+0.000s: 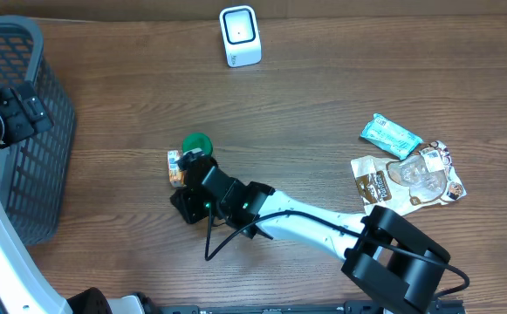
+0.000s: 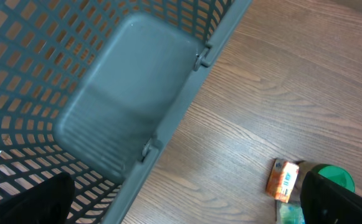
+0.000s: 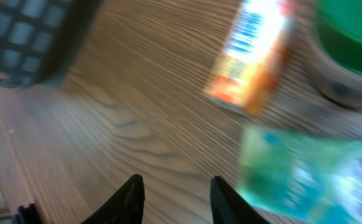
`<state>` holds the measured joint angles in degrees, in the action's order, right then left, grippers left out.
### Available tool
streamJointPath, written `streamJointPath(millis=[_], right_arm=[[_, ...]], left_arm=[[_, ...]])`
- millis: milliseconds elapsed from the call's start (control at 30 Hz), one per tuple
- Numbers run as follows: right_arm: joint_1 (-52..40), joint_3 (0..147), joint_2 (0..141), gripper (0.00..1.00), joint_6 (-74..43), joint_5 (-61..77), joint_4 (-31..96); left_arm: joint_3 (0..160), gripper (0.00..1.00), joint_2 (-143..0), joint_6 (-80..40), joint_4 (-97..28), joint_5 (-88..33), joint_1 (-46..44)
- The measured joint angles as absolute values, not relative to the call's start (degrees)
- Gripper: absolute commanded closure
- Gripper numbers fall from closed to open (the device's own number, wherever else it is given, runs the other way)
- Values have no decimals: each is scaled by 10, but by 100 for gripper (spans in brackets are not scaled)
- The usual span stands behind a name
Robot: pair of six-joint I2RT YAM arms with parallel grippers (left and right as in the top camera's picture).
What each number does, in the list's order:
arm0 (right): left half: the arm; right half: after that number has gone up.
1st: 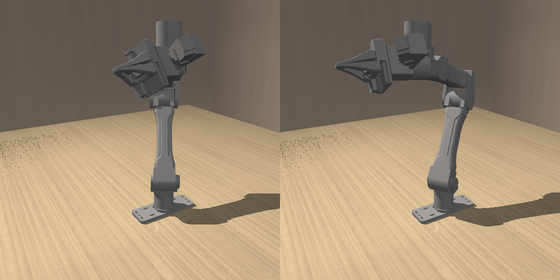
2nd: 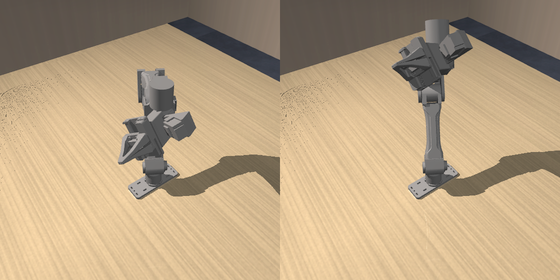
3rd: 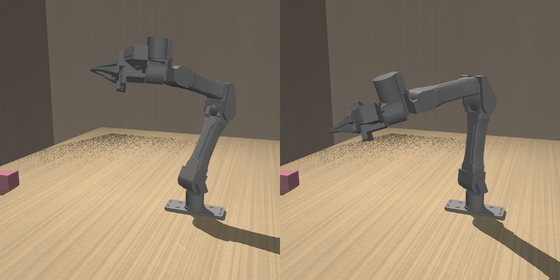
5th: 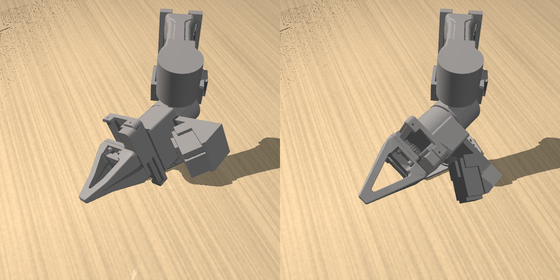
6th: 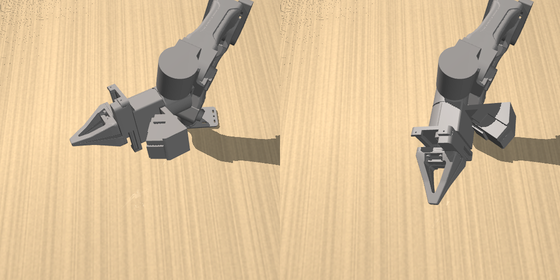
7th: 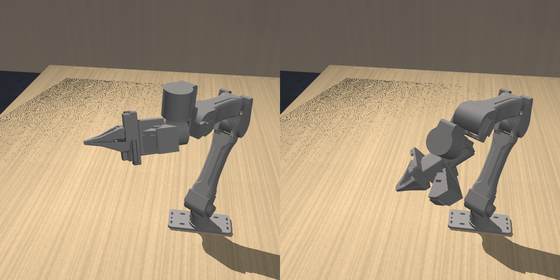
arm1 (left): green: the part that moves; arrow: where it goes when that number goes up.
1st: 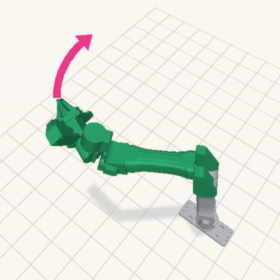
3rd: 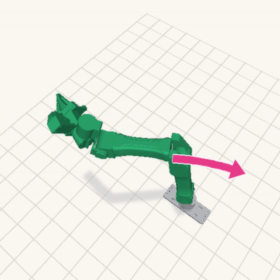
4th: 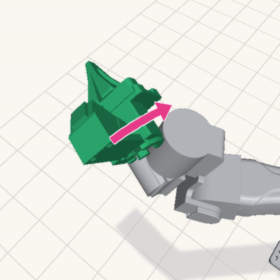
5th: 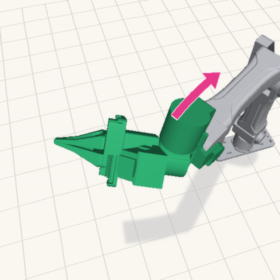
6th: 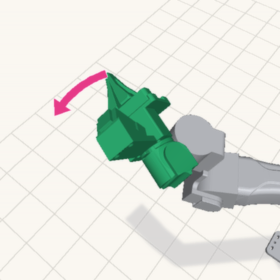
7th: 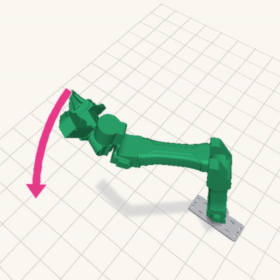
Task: Scan the item barcode
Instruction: 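Grasp the tissue pack and drag it rightward with the right gripper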
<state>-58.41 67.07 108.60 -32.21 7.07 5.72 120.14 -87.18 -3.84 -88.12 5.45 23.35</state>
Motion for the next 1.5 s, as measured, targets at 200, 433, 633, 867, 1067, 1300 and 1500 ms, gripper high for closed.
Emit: streamJointPath(millis=[200, 433, 633, 867, 1067, 1300, 1500], right_arm=[[-592, 671, 1117, 60, -310, 53, 52], [-557, 671, 1125, 60, -320, 35, 105], [-534, 673, 1125, 61, -335, 36, 142], [-514, 682, 1124, 59, -316, 40, 176], [-470, 693, 1120, 53, -172, 47, 231], [-399, 714, 1119, 48, 79, 42, 302], [-374, 737, 1115, 45, 194, 31, 324]], left_arm=[[1201, 0, -872, -38, -881, 55, 234], [1201, 0, -872, -38, -881, 55, 234], [1201, 0, -872, -38, -881, 55, 234], [1201, 1, -872, -38, -881, 55, 234], [1201, 1, -872, -38, -881, 55, 234], [1201, 1, -872, -38, -881, 55, 234], [1201, 0, -872, -38, -881, 55, 234]])
